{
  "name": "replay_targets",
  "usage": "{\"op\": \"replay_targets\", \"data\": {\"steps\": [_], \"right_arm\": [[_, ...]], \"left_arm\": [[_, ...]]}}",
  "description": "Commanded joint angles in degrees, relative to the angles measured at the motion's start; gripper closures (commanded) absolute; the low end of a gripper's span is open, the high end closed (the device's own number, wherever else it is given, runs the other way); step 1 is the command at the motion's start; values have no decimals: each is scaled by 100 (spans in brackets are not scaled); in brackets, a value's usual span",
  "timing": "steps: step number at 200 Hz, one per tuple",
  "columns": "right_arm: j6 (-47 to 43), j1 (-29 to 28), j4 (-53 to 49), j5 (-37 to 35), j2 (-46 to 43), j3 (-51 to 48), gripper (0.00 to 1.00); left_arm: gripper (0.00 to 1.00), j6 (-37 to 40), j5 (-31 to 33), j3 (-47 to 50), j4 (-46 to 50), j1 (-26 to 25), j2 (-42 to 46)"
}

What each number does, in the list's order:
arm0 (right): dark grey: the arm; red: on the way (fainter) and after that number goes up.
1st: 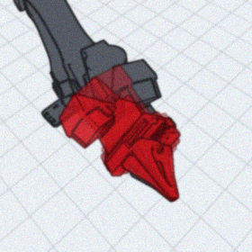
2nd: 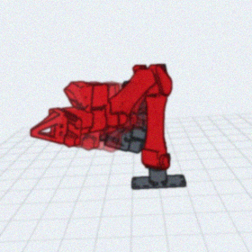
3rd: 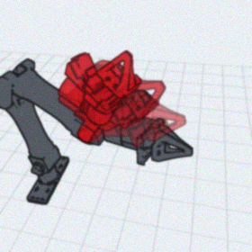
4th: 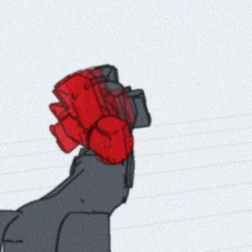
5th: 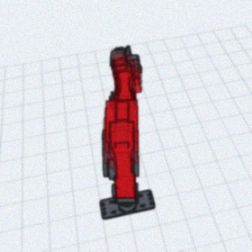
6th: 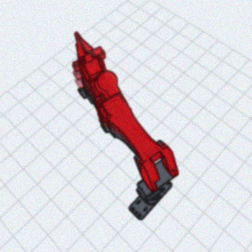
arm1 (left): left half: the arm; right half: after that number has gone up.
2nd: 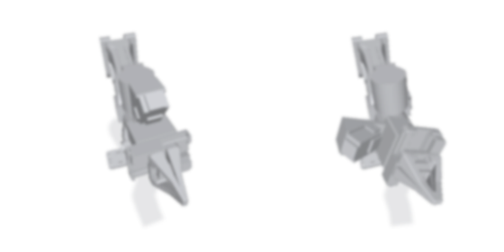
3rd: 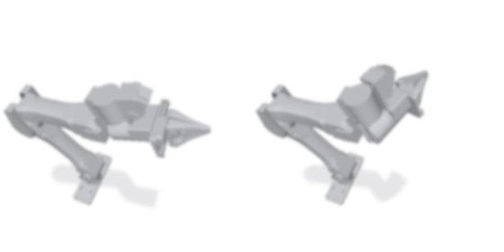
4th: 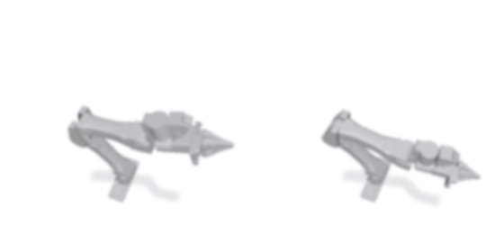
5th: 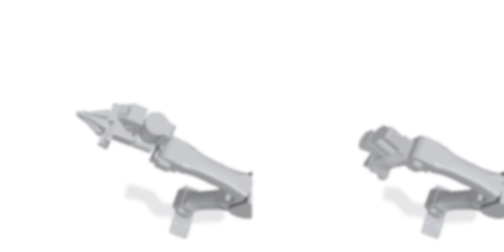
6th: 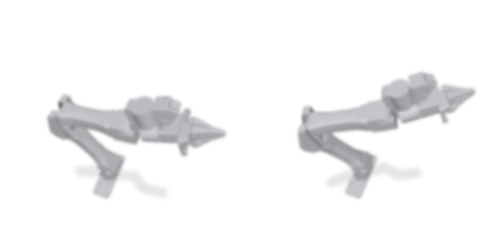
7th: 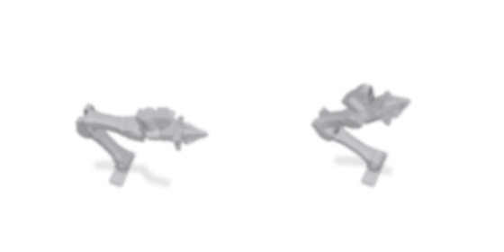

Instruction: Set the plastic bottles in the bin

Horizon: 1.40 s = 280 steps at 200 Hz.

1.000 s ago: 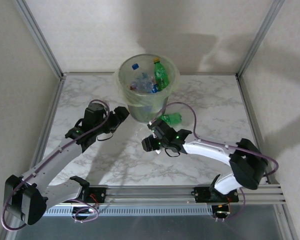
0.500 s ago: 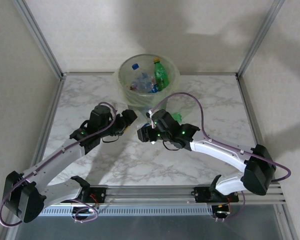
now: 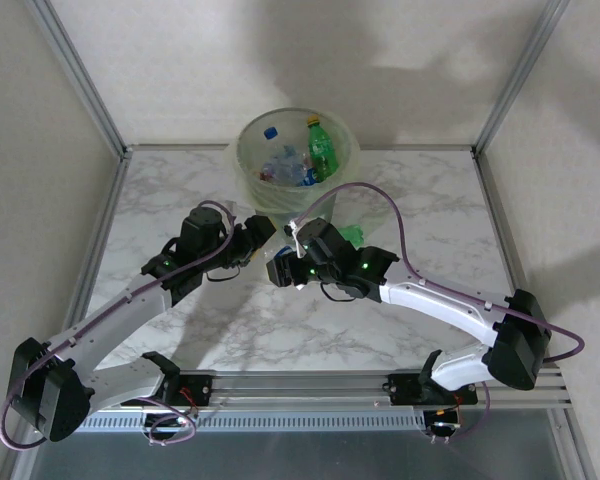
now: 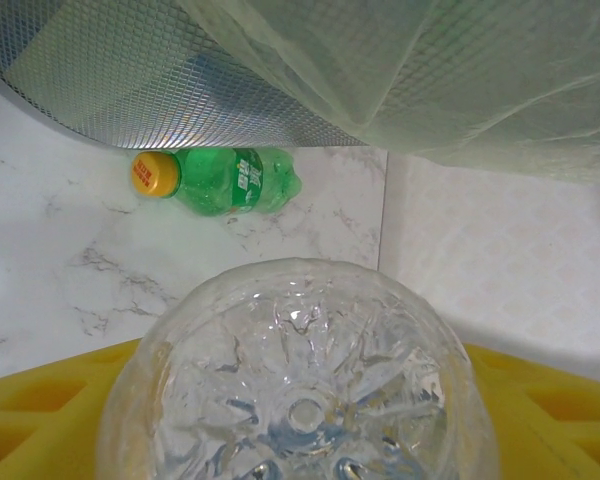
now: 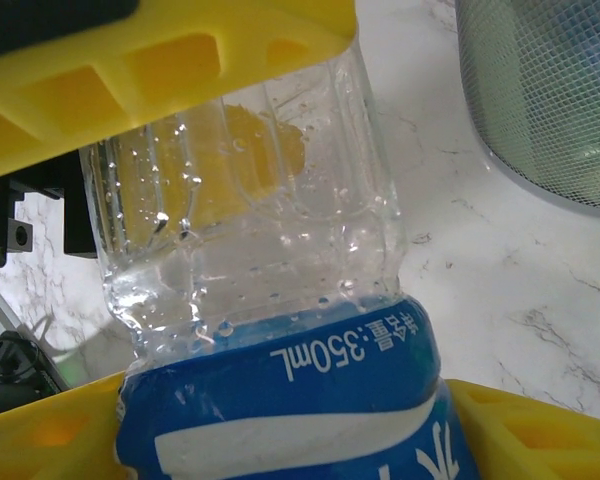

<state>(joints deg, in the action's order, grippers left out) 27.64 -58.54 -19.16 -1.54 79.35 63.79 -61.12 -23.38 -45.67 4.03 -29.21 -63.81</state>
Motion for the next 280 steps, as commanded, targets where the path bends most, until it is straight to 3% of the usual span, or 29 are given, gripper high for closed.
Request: {"op": "replay_targets", "data": {"steps": [1,88,140,181,242,280], "right_arm": [[-48,-69,145,62,-60,255,34],[-47,-71,-99,-278,-173,440,32],[-109,-65,-616,-790,-434,982,11],[10,54,-1242,-2076,-906,1611,2],[630,889,-1573,-2724,-1812,1237,1],[983,1181,-1640,-2441,-1848,952,1]], "left_arm": [[36,67,-97,-165,-104,-23,-44],[52,98,-62,-347,-78,64,-64],[55,148,-93,-567,99,248,70],[54,387,-281,-809,374,267,107],[53,708,-396,-2708,850,509,-264],[52,717,-70,-4058,601,660,-1141]]}}
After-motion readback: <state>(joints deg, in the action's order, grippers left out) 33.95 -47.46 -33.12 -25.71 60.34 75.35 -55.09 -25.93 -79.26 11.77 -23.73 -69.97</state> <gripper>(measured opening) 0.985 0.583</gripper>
